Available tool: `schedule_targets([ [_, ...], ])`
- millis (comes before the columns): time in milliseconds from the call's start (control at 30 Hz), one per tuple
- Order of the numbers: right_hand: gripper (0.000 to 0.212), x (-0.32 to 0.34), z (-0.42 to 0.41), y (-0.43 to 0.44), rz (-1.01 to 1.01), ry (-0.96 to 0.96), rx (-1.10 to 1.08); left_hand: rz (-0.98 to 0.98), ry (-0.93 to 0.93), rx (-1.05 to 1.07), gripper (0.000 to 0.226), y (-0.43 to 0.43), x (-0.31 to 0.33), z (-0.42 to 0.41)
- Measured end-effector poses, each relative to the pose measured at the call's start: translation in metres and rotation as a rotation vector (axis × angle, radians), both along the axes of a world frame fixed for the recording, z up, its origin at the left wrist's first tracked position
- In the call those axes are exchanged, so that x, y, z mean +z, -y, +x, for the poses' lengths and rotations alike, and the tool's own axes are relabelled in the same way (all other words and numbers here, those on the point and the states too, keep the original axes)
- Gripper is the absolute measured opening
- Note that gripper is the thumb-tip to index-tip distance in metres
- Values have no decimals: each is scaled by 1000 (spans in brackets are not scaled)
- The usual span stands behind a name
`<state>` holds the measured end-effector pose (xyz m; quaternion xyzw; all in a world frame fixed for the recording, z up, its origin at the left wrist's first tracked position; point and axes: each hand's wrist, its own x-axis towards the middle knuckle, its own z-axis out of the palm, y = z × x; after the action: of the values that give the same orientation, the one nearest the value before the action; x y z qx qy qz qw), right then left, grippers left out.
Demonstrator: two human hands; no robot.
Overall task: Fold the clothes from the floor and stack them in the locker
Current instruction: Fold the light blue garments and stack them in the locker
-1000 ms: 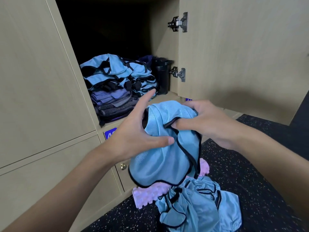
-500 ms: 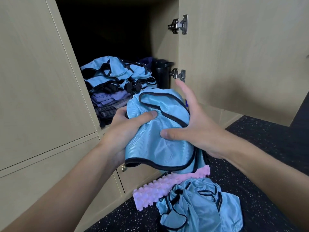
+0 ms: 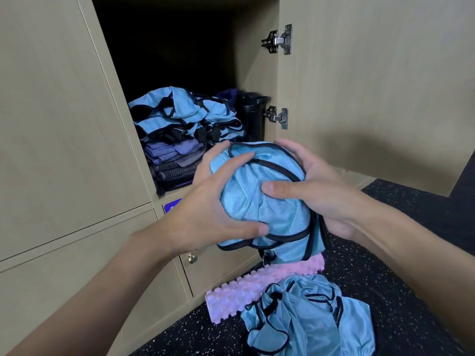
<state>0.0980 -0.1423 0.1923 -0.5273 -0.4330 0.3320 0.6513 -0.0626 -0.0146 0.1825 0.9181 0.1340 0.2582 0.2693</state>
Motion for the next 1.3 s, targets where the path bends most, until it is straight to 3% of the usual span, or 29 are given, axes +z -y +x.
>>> schedule_targets([
  [100, 79, 3, 1, 2, -32, -35, 58, 22, 24, 19, 106, 3, 1, 1],
  [233, 58, 5, 2, 6, -60, -59, 143, 75, 201, 26, 74, 3, 2, 1],
  [333, 81, 6, 5, 8, -68, -6, 159, -32, 262, 81, 58, 8, 4, 1],
  [400, 99, 6, 9, 9, -106, 138, 161, -143, 280, 120, 50, 9, 7, 2],
  [467, 94, 6, 11, 9, -139, 278, 168, -252, 277, 135, 43, 9, 10, 2],
  [567, 81, 3, 11, 8, -152, 315, 126, -419, 245, 116, 30, 10, 12, 3],
  [700, 70, -2, 15, -3, -110, 323, 15, -606, 239, 97, 27, 3, 16, 10],
  [867, 49, 6, 35, -34, -11, 233, -35, -797, 241, 41, 40, -23, 21, 20],
  [1033, 55, 9, 53, -93, 80, 216, -195, -642, 390, 96, 63, -52, 29, 44],
  [1133, 46, 18, 67, -129, 156, 231, -274, -546, 482, 166, 54, -78, 36, 62],
  [1300, 34, 47, 93, -185, 206, 367, -305, -275, 463, 249, 44, -130, 60, 85],
])
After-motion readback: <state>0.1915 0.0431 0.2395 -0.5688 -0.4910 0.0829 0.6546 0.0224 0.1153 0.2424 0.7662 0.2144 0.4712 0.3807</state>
